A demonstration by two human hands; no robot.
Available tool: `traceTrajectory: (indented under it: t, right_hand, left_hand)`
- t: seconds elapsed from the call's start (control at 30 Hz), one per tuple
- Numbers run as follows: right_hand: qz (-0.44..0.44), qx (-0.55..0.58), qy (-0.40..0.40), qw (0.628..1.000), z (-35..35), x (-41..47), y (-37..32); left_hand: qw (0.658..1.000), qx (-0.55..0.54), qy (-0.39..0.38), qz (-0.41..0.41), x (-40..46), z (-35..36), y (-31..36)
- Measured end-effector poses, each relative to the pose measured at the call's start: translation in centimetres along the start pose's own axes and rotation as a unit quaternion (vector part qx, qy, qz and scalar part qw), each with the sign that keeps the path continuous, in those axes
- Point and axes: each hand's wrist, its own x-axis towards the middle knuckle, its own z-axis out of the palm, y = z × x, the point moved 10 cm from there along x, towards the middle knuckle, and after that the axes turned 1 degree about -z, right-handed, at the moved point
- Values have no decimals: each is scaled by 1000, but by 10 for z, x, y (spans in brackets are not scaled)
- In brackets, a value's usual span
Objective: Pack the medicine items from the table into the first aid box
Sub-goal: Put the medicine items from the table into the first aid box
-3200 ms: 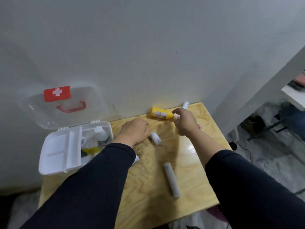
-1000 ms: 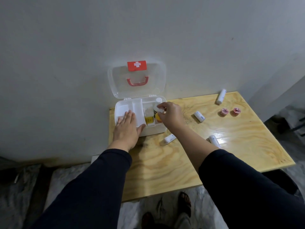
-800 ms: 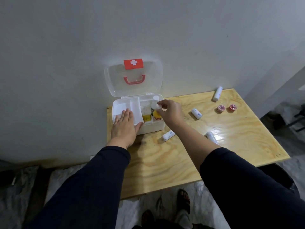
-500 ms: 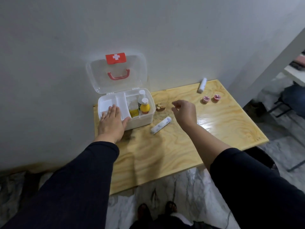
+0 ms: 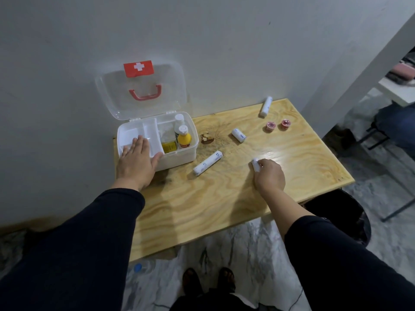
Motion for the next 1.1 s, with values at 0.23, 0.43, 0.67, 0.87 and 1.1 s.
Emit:
traceTrajectory:
  t: [0.23,0.43,0.67,0.87,1.1]
  right_hand:
    - [-21,45,-39,998,29,-6,-46]
    - [-38,45,-62,996,61,-15,-88]
    - [-46,-19,-79,996,84,-15,-122]
    - [-117,-66,-95,986,88,-14,-140]
    - [-96,40,-86,991,63,-7,-134]
  left_hand:
    - [1000,2,-7,-5,0,2,0]
    - [1000,-5,-1,-4,1,3,0]
    - [1000,-7,7,-2,0,2,0]
    - [1000,-13,11,0,0,1,-1]
    - [1000,-7,-1,-2,-2,-1,1]
